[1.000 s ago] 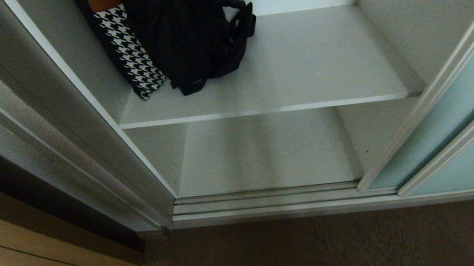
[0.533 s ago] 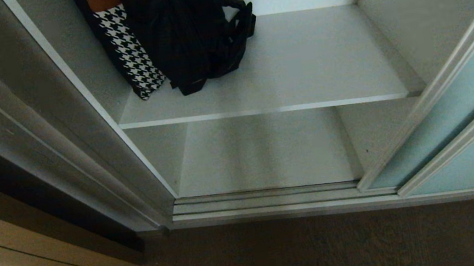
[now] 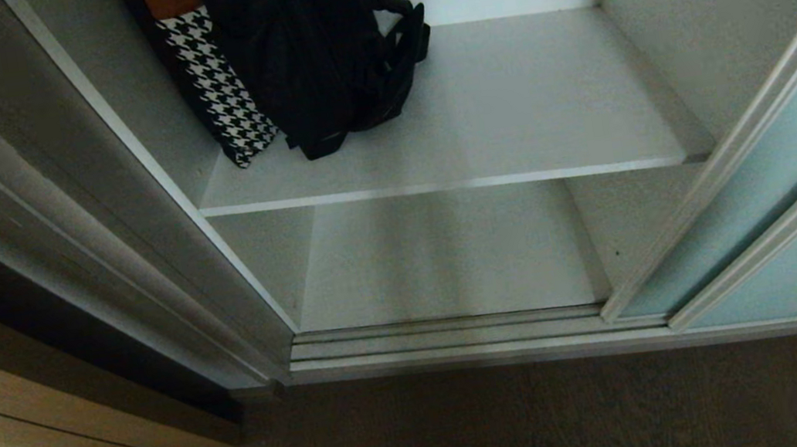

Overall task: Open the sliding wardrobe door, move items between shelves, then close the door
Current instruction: Place the bag on the lower shelf

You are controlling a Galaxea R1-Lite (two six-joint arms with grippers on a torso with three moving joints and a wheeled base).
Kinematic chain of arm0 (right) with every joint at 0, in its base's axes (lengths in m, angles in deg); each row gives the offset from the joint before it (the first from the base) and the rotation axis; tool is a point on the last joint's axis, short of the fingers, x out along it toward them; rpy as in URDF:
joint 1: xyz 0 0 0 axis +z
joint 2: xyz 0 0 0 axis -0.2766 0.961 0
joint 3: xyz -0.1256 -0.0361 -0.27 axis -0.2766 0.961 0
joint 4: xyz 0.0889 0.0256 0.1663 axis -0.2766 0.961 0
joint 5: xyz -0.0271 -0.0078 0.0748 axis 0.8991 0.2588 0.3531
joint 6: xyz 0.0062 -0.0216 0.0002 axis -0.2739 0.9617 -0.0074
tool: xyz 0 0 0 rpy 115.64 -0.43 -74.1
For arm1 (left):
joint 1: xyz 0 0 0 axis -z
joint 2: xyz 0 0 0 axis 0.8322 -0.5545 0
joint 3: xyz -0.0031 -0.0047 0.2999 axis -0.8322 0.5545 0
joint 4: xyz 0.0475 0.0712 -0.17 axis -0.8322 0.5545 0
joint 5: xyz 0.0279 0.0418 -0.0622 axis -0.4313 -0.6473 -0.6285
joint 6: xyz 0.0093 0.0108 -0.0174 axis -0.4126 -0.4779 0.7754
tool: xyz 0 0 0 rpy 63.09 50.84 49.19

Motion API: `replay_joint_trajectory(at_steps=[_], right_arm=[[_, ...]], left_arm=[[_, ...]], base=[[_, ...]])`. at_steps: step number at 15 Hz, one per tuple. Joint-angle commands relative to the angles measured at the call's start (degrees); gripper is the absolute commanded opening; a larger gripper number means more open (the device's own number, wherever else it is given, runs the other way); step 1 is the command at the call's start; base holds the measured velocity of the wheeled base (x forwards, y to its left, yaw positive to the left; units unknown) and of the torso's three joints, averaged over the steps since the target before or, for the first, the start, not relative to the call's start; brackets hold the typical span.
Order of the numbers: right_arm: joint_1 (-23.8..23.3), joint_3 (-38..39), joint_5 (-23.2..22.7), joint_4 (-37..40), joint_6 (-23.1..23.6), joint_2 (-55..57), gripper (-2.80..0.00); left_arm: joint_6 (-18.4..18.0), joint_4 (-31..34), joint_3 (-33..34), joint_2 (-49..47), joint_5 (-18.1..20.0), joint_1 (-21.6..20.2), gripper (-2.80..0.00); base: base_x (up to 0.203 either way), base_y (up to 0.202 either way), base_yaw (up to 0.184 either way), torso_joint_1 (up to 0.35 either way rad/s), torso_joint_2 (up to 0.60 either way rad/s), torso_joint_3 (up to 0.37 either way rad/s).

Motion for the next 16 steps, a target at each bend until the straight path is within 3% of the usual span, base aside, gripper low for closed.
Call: replay_joint_trajectory(at_steps=[1, 4, 7, 9, 10, 16], right_arm=[[0.02, 0.00, -0.05, 0.00, 0.00, -0.10, -2.80], [0.02, 0.00, -0.05, 0.00, 0.00, -0.10, -2.80], [0.02, 0.00, -0.05, 0.00, 0.00, -0.10, -2.80], [0.02, 0.00, -0.05, 0.00, 0.00, -0.09, -2.80], [0.02, 0.00, -0.05, 0.00, 0.00, -0.10, -2.80], [0.02, 0.00, -0.03, 0.00, 0.00, -0.10, -2.80]], left_arm=[[-0.46, -0.70, -0.82, -6.17, -0.45, 5.29, -2.80], [-1.48, -2.86, -2.23, -12.93, -5.07, 8.76, -2.80], [-2.45, -9.23, -5.19, -20.07, -15.91, 11.55, -2.80], [-3.09, -13.00, -8.26, -23.96, -20.52, 13.55, -2.80], [-3.59, -13.74, -9.65, -25.36, -23.58, 14.83, 0.00], [-4.70, -18.84, -13.46, -34.51, -31.39, 22.06, 0.00]], base=[[0.000, 0.000, 0.000, 0.000, 0.00, 0.000], [0.000, 0.000, 0.000, 0.000, 0.00, 0.000], [0.000, 0.000, 0.000, 0.000, 0.00, 0.000], [0.000, 0.000, 0.000, 0.000, 0.00, 0.000], [0.000, 0.000, 0.000, 0.000, 0.00, 0.000], [0.000, 0.000, 0.000, 0.000, 0.00, 0.000]])
